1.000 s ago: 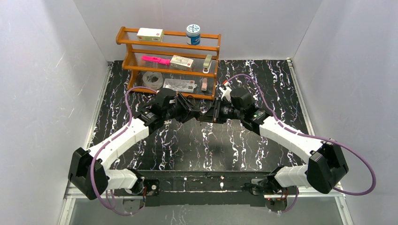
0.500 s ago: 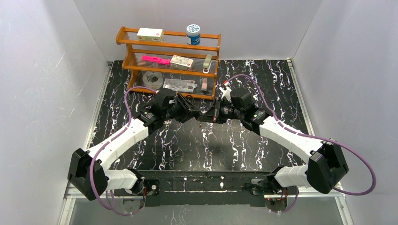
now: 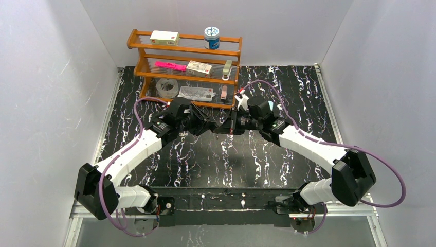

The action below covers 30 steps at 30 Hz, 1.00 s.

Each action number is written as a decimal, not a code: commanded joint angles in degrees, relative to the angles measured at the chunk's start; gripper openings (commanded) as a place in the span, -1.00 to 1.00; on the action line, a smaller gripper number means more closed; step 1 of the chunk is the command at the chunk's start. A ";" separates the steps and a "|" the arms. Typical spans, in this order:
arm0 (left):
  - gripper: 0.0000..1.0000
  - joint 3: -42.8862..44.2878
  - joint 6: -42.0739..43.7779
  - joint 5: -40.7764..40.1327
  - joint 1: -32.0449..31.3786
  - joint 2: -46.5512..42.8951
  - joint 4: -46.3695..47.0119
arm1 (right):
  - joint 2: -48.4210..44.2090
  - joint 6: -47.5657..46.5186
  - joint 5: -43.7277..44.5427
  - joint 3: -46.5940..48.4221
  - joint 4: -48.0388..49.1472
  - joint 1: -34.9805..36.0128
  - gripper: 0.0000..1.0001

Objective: Unlock with the key

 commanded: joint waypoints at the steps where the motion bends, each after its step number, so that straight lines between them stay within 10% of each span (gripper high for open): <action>1: -0.87 1.95 -5.71 5.85 -0.85 -3.41 1.26 | 3.00 -5.98 6.59 3.74 2.95 1.26 -0.97; 15: -0.88 0.44 -8.37 8.88 -0.88 -2.55 3.03 | 5.65 -16.60 16.25 7.57 8.70 7.95 -0.97; 23: -0.87 -0.66 -9.23 7.47 -0.88 -4.70 3.69 | 8.26 0.18 15.26 9.07 2.79 4.72 -0.97; 30: -0.74 -1.51 -8.67 6.00 -0.83 -6.13 4.70 | 3.77 -3.20 10.09 1.35 20.18 4.71 -0.97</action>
